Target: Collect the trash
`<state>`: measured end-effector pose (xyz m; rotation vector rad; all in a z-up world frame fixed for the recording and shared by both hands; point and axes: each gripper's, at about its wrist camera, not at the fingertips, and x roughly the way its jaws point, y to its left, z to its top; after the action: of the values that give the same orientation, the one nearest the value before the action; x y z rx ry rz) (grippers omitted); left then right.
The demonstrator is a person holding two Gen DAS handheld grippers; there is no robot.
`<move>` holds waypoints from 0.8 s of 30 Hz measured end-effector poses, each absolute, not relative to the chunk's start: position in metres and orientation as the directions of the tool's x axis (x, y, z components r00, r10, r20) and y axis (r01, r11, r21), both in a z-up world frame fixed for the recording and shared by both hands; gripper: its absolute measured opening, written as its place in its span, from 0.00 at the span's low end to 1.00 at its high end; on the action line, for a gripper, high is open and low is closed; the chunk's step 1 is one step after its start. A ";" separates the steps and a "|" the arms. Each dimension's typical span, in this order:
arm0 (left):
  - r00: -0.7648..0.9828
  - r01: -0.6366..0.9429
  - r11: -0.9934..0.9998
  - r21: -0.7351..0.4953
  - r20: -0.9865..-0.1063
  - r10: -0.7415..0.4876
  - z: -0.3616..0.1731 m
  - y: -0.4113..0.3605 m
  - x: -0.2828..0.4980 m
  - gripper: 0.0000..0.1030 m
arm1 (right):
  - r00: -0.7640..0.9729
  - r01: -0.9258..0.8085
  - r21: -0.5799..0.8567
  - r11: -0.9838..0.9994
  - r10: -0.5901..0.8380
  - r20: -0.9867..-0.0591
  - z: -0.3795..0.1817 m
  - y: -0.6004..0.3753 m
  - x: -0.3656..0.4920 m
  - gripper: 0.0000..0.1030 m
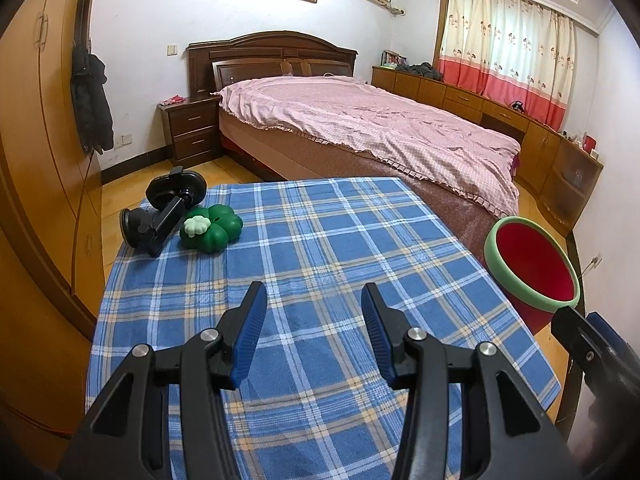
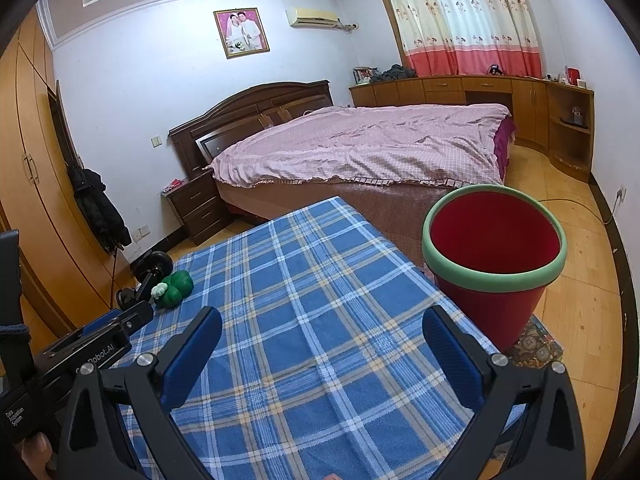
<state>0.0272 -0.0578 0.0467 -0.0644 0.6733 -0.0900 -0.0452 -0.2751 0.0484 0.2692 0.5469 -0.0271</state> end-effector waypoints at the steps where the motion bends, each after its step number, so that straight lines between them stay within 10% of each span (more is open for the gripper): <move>1: 0.779 0.062 0.994 -0.089 -0.619 -0.104 0.047 -0.058 0.027 0.48 | 0.855 0.096 0.247 0.964 0.047 -0.517 0.048 -0.275 -0.045 0.99; 24: 0.773 0.037 0.995 -0.098 -0.627 -0.090 0.044 -0.053 0.027 0.48 | 0.850 0.107 0.254 0.961 0.044 -0.524 0.046 -0.279 -0.045 0.99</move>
<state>0.0267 -0.0532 0.0438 -0.0812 0.6833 -0.0692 -0.0454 -0.2792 0.0459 0.2812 0.5549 -0.0341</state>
